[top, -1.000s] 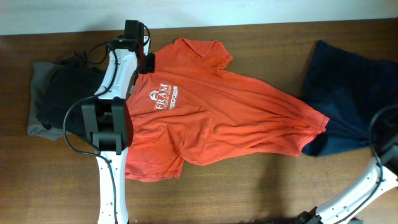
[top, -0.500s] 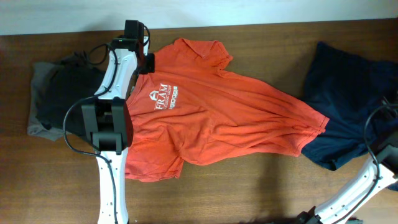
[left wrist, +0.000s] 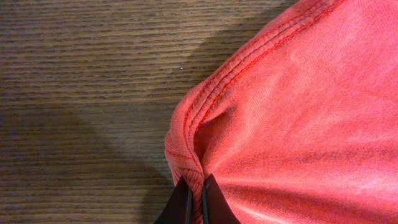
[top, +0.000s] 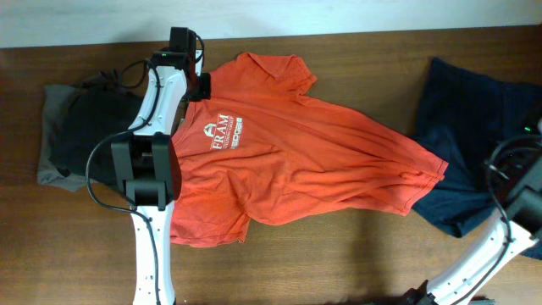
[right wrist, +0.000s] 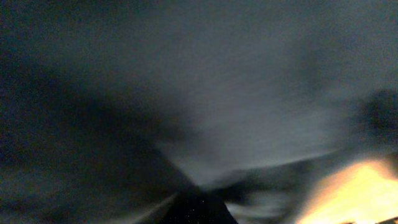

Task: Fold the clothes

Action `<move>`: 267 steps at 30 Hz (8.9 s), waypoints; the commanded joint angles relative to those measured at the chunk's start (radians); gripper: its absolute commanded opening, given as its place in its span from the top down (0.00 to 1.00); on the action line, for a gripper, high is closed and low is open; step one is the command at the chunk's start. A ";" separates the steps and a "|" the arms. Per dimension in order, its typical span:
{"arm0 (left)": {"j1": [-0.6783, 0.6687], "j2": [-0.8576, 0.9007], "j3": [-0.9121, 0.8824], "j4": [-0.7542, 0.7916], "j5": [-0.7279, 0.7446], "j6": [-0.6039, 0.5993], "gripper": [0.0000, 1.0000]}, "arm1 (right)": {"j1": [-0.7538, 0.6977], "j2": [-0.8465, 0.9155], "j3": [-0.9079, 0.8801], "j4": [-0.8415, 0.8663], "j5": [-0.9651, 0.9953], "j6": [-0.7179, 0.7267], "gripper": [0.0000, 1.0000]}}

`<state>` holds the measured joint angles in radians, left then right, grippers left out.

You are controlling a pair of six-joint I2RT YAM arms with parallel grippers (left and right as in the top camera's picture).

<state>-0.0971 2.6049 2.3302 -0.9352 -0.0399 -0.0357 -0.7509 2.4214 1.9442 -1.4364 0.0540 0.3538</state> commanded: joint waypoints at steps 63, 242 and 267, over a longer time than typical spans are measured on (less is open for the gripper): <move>-0.029 -0.535 0.100 -0.508 0.082 -0.013 0.27 | -0.033 -0.018 0.108 0.133 -0.660 -0.484 0.96; -0.113 -0.870 -0.929 -0.087 0.272 -0.053 0.01 | 0.332 -0.239 -0.097 0.102 -0.252 -0.249 0.96; -0.303 -0.870 -0.972 -0.150 0.285 0.108 0.01 | 0.397 -0.438 -0.050 -0.036 -0.120 -0.206 0.47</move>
<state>-0.3424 1.7580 1.3987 -1.0763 0.2630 0.0208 -0.3641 1.9778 1.8980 -1.4765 -0.0822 0.1478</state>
